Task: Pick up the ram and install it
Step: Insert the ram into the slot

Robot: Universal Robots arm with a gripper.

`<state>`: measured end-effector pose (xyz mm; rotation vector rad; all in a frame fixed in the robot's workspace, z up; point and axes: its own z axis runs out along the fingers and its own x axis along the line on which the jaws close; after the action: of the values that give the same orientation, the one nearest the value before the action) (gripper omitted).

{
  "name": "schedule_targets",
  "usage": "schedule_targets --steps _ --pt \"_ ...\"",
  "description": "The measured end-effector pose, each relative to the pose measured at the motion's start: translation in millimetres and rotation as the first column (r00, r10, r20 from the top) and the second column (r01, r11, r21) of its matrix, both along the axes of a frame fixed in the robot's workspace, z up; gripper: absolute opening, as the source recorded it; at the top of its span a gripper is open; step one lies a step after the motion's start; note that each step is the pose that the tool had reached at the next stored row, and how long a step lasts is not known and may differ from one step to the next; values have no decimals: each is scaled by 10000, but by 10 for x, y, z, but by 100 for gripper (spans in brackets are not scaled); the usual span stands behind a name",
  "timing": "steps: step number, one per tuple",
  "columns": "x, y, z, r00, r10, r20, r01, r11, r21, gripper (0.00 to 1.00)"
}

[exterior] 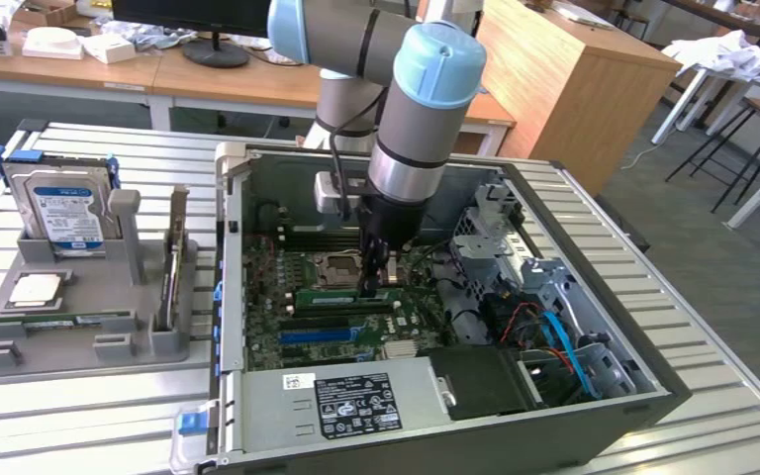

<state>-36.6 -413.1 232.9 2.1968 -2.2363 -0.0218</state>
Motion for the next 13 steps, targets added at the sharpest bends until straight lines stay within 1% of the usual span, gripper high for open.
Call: schedule_targets --steps 5,13 --pt "0 1 -8 10000 -1 2 1 10000 14 12" --pt "0 0 -20 10000 0 1 0 10000 17 12"
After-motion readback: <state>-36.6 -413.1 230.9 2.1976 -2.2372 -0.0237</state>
